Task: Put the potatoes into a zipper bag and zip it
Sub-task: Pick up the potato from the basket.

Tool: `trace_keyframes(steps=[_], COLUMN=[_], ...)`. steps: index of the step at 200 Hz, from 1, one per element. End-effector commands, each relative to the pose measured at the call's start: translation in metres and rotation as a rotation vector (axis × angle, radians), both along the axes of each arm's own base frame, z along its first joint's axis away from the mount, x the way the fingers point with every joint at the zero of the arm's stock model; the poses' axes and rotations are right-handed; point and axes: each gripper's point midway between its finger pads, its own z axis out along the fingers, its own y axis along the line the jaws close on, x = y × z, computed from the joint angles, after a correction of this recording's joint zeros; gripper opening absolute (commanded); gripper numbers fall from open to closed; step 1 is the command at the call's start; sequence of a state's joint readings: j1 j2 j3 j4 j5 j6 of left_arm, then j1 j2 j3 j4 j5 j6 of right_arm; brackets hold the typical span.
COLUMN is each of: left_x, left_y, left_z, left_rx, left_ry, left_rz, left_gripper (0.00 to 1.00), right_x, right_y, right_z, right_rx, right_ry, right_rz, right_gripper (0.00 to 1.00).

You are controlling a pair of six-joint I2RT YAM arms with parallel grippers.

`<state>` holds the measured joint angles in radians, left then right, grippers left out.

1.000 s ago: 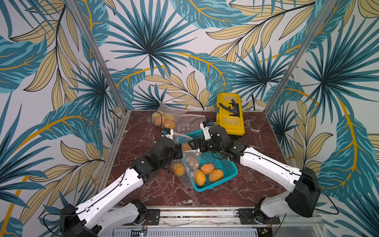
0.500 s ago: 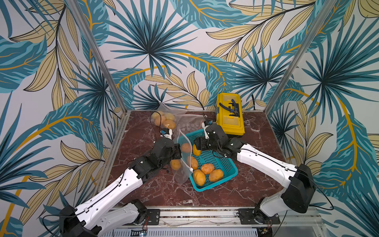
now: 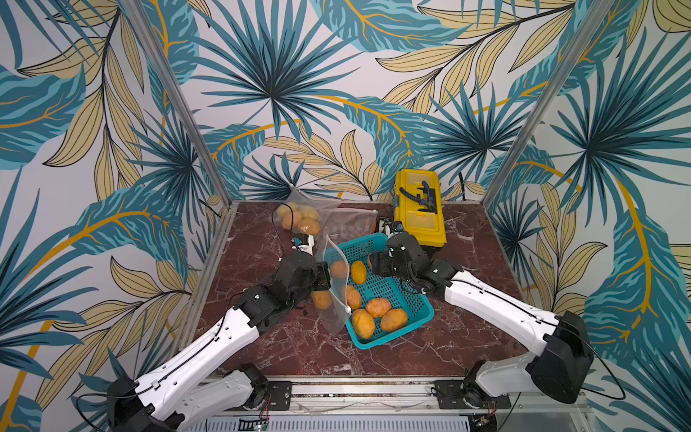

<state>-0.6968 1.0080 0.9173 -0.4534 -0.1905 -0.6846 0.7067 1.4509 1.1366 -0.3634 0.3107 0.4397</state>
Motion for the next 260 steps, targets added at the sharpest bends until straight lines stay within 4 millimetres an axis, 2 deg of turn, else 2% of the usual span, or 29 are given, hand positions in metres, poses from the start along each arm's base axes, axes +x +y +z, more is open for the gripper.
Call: trace_keyframes(steps=[1,62,106,141,167,180,196,260], left_x=[0.0,0.0,-0.001,-0.002,-0.003,-0.003,-0.003,-0.006], left_y=[0.0,0.001,0.002,0.004,0.005,0.004,0.003,-0.003], left_z=[0.008,0.008,0.01,0.011,0.011,0.011,0.011,0.01], left_rx=[-0.005,0.0,-0.003,-0.006,-0.005,-0.007,-0.008,-0.009], left_ry=[-0.018,-0.02,-0.028,-0.031,-0.035,-0.034,-0.031,-0.027], left_rz=[-0.008,-0.008,-0.01,-0.007,-0.002,-0.008,-0.012,-0.054], left_gripper=[0.0,0.0,0.0,0.0,0.0,0.0,0.0,0.0], right_x=[0.008,0.041,0.062,0.068,0.067,0.066,0.063,0.036], right_y=[-0.007,-0.001,0.003,0.001,0.001,0.0,0.0,-0.009], right_z=[-0.034,-0.09,-0.13,-0.149,-0.149,-0.145,-0.14,-0.094], right_rx=[-0.066,-0.172,-0.168,-0.168,-0.164,-0.156,-0.144,-0.056], right_ry=[0.046,0.163,0.263,0.313,0.324,0.32,0.317,0.264], right_rz=[-0.026,-0.027,-0.022,-0.035,-0.035,-0.037,-0.032,-0.025], right_gripper=[0.84,0.84,0.83,0.78,0.66,0.58,0.52,0.37])
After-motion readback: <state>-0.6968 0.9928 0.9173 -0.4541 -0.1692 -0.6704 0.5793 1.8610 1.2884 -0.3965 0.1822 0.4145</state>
